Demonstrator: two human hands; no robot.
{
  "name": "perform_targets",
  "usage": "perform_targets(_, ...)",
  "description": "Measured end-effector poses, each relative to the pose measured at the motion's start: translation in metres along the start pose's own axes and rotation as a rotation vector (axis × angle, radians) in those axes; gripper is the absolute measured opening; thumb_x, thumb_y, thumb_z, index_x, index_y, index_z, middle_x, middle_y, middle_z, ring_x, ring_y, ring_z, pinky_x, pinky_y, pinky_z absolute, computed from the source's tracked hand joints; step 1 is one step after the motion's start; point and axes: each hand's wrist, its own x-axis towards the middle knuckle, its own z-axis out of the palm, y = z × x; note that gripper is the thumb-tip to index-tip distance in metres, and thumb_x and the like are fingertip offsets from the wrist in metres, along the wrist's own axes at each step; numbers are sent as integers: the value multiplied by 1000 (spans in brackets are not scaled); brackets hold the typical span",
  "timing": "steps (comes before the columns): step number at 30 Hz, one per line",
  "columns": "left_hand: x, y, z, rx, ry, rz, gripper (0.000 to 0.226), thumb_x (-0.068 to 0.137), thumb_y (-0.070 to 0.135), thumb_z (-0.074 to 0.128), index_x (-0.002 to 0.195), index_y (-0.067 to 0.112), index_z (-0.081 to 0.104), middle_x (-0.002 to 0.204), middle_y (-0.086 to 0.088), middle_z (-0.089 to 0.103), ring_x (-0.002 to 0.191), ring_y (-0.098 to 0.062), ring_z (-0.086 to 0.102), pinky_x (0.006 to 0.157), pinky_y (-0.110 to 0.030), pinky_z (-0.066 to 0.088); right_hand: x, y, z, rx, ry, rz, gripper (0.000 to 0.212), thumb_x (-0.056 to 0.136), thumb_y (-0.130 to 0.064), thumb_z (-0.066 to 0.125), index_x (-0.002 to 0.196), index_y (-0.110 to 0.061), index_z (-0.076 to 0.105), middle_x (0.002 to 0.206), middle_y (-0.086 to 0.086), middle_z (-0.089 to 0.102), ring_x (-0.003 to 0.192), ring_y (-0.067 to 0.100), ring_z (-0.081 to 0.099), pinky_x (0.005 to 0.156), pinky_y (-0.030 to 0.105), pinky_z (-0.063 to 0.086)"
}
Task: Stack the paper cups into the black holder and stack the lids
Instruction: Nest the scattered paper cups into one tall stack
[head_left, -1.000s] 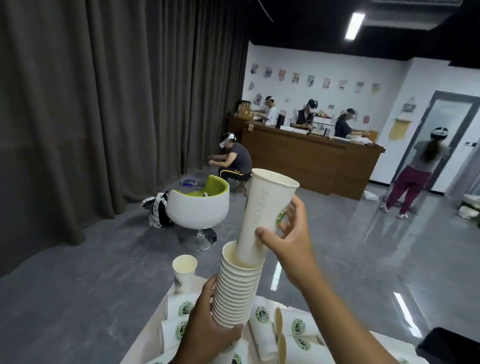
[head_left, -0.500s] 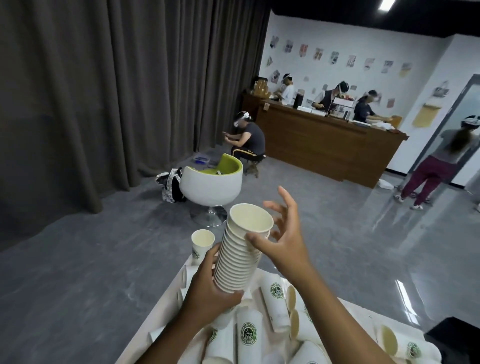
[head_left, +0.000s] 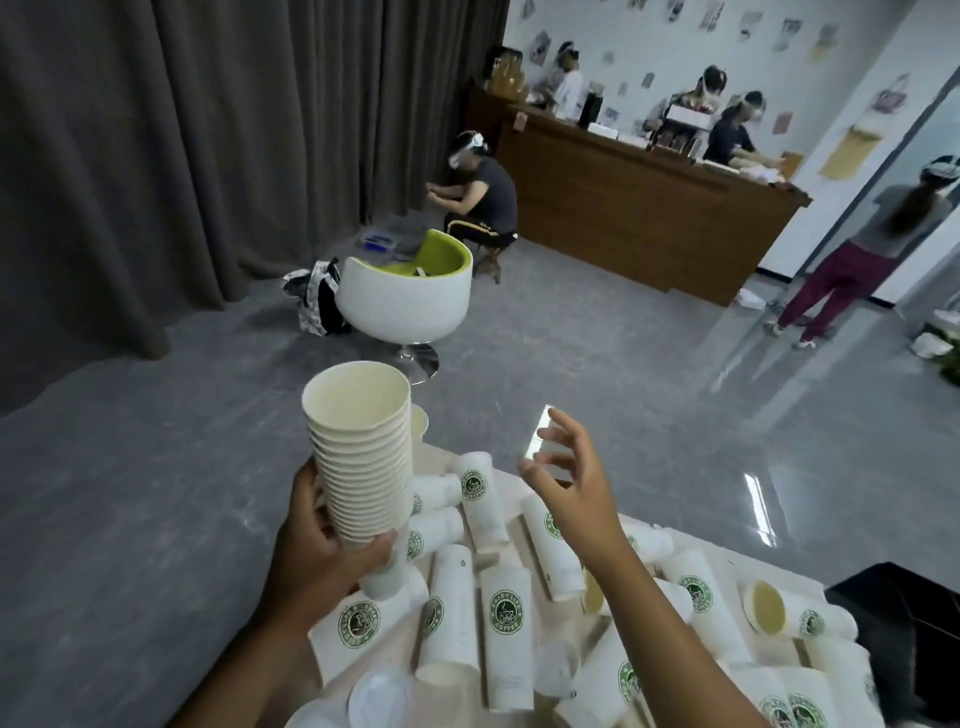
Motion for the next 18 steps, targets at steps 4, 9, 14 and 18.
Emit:
perform_targets(4, 15, -3, -17, -4, 98, -1, 104, 43, 26, 95, 133, 42, 47, 124, 20, 69, 107, -7, 72, 88, -43, 62, 10, 37, 17, 9, -54, 83, 72, 83, -30, 82, 143, -42, 45, 132, -11, 57, 112, 14, 62, 83, 22, 55)
perform_targets(9, 33, -7, -34, -31, 177, 4, 95, 39, 28, 93, 124, 42, 51, 126, 5, 70, 109, -15, 72, 89, -53, 62, 36, 61, 58, 33, -156, 102, 73, 84, -21, 85, 141, -45, 45, 131, -14, 55, 113, 13, 60, 81, 21, 55)
perform_targets(14, 48, -19, -49, 9, 208, 3, 93, 38, 36, 90, 120, 53, 50, 120, 23, 69, 104, 0, 70, 90, -44, 57, 79, 75, 105, -13, -239, 29, 73, 81, -22, 87, 137, -47, 48, 134, -22, 50, 117, 7, 56, 83, 19, 54)
perform_targets(18, 59, -38, -60, 55, 229, -1, 94, 38, 39, 92, 118, 61, 48, 123, 28, 66, 108, 2, 68, 93, -45, 56, 111, 97, 135, -93, -292, -47, 69, 79, -24, 88, 133, -46, 52, 136, -18, 50, 107, 5, 58, 84, 19, 50)
